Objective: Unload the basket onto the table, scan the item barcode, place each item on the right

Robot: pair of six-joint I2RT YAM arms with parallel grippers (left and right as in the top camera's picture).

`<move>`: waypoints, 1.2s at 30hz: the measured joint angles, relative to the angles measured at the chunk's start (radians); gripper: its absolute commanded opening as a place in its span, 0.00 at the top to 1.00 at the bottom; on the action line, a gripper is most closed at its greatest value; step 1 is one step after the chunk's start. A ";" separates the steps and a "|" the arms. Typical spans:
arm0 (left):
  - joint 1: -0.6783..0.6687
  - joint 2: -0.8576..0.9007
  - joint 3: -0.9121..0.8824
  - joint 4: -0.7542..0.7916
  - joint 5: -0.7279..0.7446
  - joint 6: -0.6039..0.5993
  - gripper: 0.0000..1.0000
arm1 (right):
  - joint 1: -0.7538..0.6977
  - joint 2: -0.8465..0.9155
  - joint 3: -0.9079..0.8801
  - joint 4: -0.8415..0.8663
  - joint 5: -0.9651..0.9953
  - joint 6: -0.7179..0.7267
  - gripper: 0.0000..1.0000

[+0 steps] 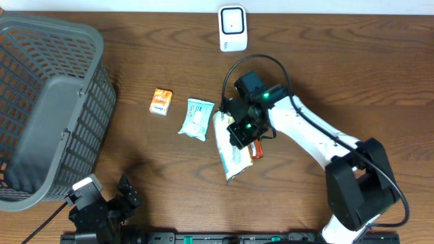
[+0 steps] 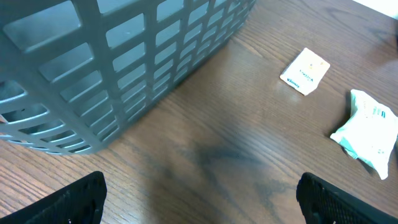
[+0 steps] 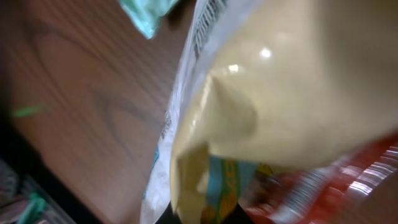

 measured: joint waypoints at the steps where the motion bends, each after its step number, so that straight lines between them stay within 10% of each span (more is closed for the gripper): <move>1: 0.000 0.000 0.000 0.000 0.000 0.000 0.02 | 0.000 -0.009 0.013 -0.018 0.024 -0.015 0.99; 21: 0.000 0.000 0.000 0.000 0.000 0.000 0.02 | -0.003 -0.130 0.079 -0.094 0.000 -0.320 0.97; 26: 0.000 0.000 0.000 0.000 0.000 0.000 0.02 | 0.006 -0.130 -0.002 -0.065 0.011 -0.303 0.18; 36: 0.000 0.000 0.000 0.000 0.000 0.000 0.02 | 0.031 -0.134 0.019 -0.126 0.022 -0.208 0.01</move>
